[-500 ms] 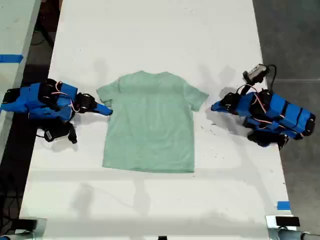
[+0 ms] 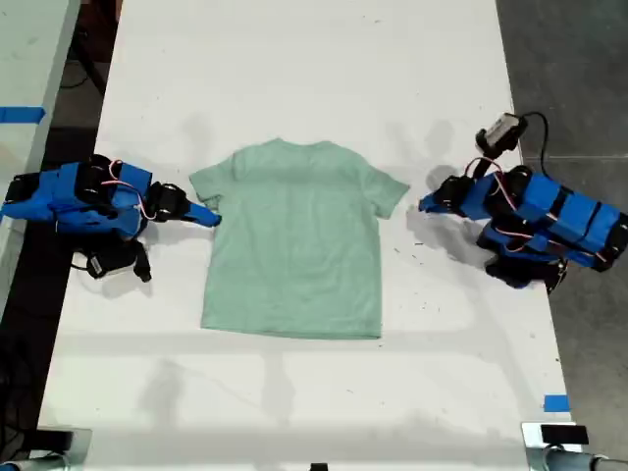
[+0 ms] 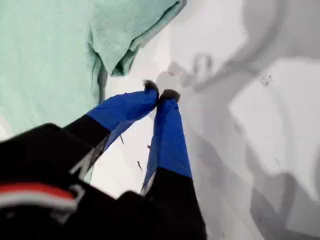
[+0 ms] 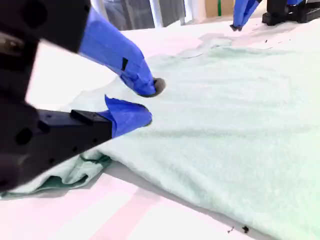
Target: Fold t shirt
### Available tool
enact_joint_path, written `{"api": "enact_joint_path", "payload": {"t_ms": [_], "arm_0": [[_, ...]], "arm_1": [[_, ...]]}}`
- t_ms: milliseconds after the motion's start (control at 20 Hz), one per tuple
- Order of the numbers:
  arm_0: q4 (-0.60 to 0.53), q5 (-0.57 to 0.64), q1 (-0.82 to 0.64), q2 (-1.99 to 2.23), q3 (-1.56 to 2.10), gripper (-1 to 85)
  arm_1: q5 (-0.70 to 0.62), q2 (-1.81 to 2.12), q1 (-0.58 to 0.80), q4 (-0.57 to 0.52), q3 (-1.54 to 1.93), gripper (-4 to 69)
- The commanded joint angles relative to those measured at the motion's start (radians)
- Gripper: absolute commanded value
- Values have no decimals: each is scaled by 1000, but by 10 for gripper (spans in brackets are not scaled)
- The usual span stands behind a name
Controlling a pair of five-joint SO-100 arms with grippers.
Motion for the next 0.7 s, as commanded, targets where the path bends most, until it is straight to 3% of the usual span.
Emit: {"api": "enact_joint_path", "payload": {"t_ms": [0,150,350,400,500,650], "arm_0": [[-9,8,-11,8,5,53],[-9,8,-11,8,5,53],[-9,8,-11,8,5,53],[-9,8,-11,8,5,53],[-9,8,-11,8,5,53],[-9,8,-11,8,5,53]], "arm_1": [[-112,-190,91,-67,-207,223],[-170,-488,138,-202,-327,267],[-169,-819,156,-472,-342,231],[-169,-870,166,-505,-339,201],[-135,-943,193,-495,-345,8],[-109,-959,218,-491,-339,9]]}}
